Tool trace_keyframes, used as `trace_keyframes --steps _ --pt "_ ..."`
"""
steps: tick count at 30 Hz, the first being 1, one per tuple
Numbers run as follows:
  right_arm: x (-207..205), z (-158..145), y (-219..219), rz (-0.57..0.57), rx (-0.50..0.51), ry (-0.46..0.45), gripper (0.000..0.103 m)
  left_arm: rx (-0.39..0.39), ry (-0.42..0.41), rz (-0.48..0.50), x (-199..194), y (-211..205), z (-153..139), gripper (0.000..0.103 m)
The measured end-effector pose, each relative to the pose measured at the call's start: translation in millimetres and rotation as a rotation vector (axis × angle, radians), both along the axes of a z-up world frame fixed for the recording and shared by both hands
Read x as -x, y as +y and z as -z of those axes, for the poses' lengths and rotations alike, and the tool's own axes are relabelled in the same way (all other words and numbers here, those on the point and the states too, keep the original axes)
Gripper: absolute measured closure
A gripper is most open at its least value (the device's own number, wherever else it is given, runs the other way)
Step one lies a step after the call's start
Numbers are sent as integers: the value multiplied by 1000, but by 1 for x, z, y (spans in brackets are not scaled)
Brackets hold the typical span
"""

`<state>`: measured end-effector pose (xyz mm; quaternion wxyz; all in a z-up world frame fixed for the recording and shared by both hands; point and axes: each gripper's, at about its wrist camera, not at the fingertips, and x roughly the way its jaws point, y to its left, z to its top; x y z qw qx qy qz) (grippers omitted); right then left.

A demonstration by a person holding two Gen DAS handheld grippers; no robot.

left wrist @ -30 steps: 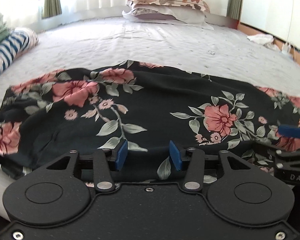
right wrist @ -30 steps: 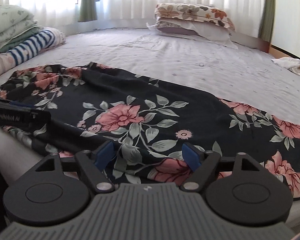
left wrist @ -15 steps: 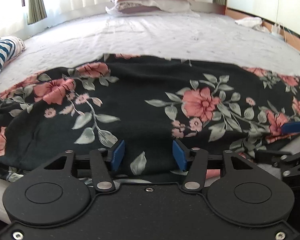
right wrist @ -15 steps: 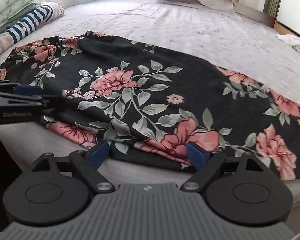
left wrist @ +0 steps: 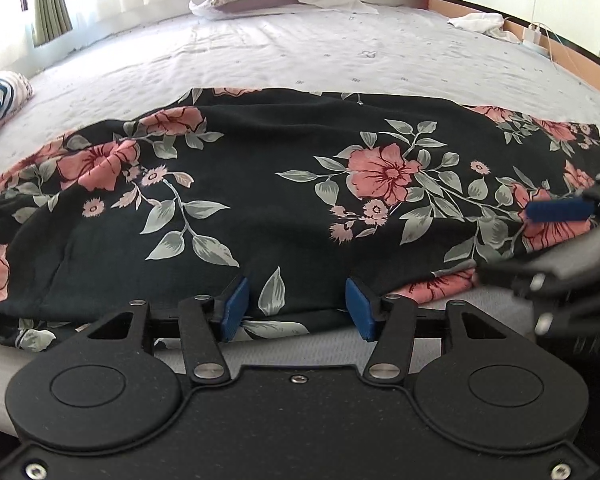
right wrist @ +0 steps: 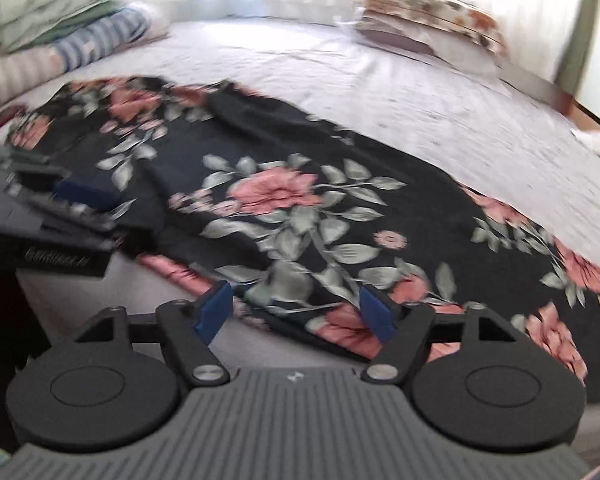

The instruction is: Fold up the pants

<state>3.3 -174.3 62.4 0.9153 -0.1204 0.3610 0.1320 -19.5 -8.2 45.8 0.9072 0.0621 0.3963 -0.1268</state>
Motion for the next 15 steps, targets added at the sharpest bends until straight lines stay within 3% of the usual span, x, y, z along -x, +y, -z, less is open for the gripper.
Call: trace_keyframes --steps 2,13,15 --pt "2 2 8 -19 23 -8 34 5 10 2 -1 1 -1 50" --pt "6 7 30 -75 64 -46 38 42 30 20 4 8 -6 50" --pt "3 9 29 -82 35 -33 61 109 30 22 4 13 -12 51"
